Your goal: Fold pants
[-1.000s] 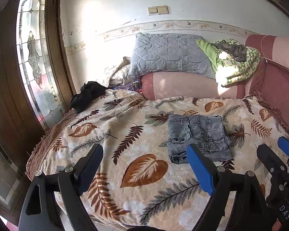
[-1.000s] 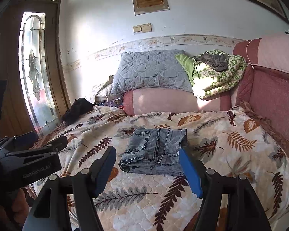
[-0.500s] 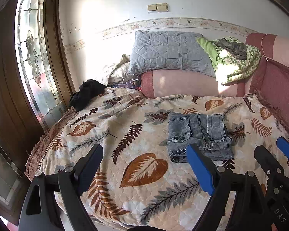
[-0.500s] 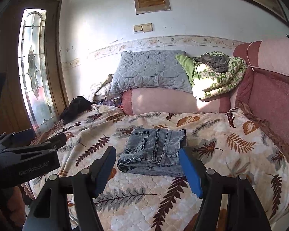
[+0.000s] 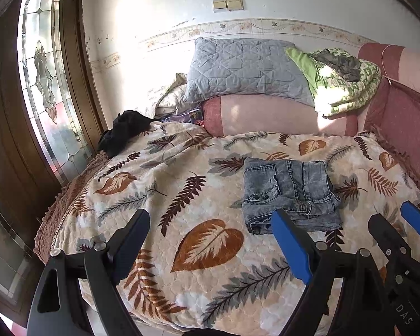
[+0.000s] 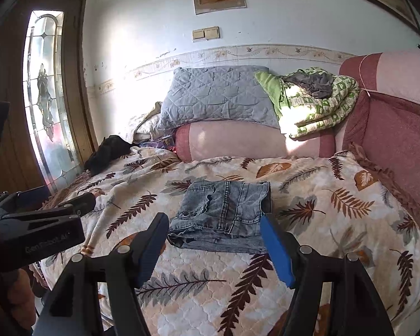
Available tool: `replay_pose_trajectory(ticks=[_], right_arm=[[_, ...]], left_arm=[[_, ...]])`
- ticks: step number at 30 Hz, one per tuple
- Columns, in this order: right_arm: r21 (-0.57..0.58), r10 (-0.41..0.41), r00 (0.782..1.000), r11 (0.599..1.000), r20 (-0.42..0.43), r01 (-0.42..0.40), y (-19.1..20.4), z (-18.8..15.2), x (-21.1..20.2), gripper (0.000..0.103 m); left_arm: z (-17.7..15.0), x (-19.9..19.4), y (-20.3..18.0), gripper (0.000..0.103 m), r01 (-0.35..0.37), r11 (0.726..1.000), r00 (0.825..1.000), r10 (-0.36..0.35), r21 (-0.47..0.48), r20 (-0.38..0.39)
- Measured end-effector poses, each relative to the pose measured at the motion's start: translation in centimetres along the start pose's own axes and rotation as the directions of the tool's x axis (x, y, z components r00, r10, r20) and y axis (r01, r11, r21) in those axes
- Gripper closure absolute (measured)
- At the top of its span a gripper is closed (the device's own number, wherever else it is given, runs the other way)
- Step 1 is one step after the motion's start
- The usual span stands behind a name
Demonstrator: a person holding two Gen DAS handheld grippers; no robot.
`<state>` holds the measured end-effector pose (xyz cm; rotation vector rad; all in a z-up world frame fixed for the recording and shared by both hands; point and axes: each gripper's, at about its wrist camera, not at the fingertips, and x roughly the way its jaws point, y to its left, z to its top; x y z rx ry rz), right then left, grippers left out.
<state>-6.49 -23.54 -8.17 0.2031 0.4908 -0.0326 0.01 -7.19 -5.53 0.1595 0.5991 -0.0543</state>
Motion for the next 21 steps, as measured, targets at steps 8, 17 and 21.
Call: replay_pose_trajectory(ticks=[8, 17, 21], right_arm=[[0.006, 0.001, 1.000, 1.000, -0.016, 0.000, -0.3, -0.3, 0.7, 0.032], [-0.006, 0.004, 0.999, 1.000, -0.048, -0.004, 0.0, -1.1, 2.1, 0.032], [0.003, 0.000, 0.998, 1.000, -0.061, 0.000, -0.2, -1.4, 3.1, 0.032]], left_arm=[[0.0, 0.5, 0.0, 0.014, 0.012, 1.000, 1.000, -0.012, -0.006, -0.001], [-0.1, 1.5, -0.1, 0.014, 0.078, 0.997, 0.997, -0.078, -0.027, 0.010], [-0.2, 3.2, 0.1, 0.014, 0.118, 0.992, 0.993, -0.119, -0.051, -0.020]])
